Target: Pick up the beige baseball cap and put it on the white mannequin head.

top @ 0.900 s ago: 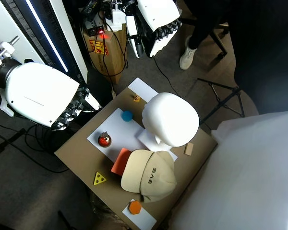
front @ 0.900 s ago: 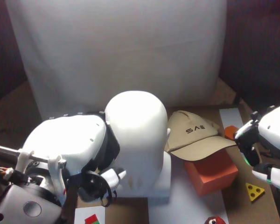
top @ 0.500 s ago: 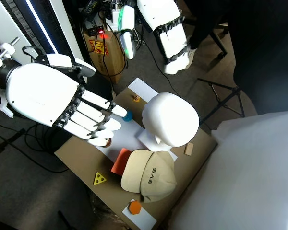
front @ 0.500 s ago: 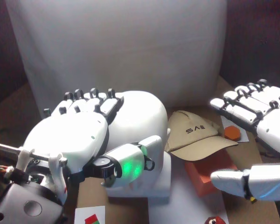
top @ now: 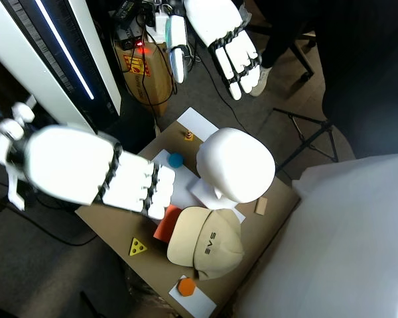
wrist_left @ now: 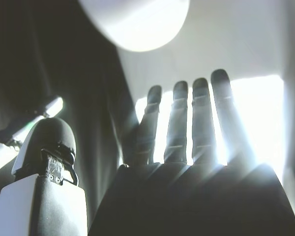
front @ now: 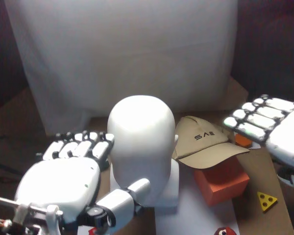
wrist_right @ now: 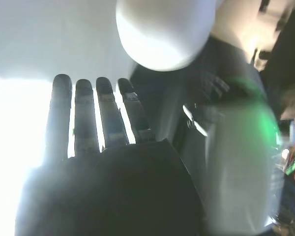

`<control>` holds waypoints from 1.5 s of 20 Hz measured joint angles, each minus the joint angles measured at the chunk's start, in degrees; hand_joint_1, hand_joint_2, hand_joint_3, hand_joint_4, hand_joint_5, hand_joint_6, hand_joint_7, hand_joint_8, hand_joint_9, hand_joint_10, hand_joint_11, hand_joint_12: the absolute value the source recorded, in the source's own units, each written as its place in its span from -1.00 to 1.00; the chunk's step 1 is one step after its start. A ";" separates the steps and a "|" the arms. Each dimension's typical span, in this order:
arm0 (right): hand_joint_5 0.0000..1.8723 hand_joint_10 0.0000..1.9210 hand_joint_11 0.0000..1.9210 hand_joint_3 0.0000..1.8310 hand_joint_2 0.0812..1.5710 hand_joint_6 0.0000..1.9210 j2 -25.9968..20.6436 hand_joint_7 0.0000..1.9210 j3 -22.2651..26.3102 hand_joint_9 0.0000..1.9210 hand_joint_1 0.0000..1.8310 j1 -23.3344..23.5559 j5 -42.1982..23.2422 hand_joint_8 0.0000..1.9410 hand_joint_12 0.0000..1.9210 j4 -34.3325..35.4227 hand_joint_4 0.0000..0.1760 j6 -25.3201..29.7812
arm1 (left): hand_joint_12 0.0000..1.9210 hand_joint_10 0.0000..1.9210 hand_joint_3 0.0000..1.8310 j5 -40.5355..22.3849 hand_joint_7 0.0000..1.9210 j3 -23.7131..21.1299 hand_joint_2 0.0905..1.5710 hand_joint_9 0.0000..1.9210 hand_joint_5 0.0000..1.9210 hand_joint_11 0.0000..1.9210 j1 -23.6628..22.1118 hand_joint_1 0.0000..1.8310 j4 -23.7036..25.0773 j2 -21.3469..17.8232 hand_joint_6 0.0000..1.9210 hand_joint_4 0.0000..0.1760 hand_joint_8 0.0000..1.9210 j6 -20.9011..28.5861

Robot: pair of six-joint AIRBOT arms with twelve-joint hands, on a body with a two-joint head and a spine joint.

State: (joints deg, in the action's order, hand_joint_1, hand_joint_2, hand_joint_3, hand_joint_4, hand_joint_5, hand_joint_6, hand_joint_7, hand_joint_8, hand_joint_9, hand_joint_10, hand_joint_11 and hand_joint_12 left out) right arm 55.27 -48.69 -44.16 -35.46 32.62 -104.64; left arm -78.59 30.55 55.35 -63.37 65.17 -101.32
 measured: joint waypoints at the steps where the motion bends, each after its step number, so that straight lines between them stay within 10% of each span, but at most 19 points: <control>1: -0.98 -0.99 -1.00 -0.99 0.37 -1.00 2.38 -0.91 -1.70 -0.90 0.35 0.00 -0.61 -1.00 -0.59 1.42 -1.00 -2.12 | -0.46 -1.00 -0.99 -0.13 -0.89 0.52 0.40 -0.92 -0.88 -1.00 0.94 -1.00 2.19 0.72 -1.00 -0.30 -1.00 1.25; 6: -0.98 -1.00 -1.00 -0.99 0.37 -1.00 11.41 -0.91 -11.61 -0.91 0.33 -0.15 -0.02 -1.00 -0.59 8.00 -1.00 -4.90 | -0.47 -1.00 -1.00 -3.39 -0.88 1.75 0.40 -0.91 -0.88 -1.00 3.80 -1.00 5.16 3.41 -1.00 -0.31 -1.00 5.62; 11: -1.00 -1.00 -1.00 -0.99 0.38 -1.00 19.54 -0.93 -22.18 -0.91 0.33 -1.75 1.68 -1.00 -0.58 3.52 -1.00 7.08 | -0.46 -1.00 -1.00 -3.37 -0.88 4.11 0.40 -0.91 -0.87 -1.00 3.93 -1.00 5.60 4.15 -1.00 -0.31 -1.00 6.19; 30: -1.00 -1.00 -1.00 -0.99 0.40 -1.00 41.79 -0.96 -57.96 -0.95 0.35 0.07 15.28 -1.00 -0.63 3.28 -1.00 17.90 | -0.44 -1.00 -1.00 -2.03 -0.89 6.71 0.40 -0.91 -0.87 -1.00 4.15 -1.00 5.11 5.05 -1.00 -0.30 -1.00 8.90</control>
State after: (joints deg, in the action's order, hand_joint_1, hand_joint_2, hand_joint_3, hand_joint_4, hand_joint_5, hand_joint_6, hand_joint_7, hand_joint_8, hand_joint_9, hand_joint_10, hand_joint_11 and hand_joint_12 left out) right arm 97.06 -106.65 -44.10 -20.18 35.90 -86.74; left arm -80.62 37.26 59.51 -58.26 70.22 -92.42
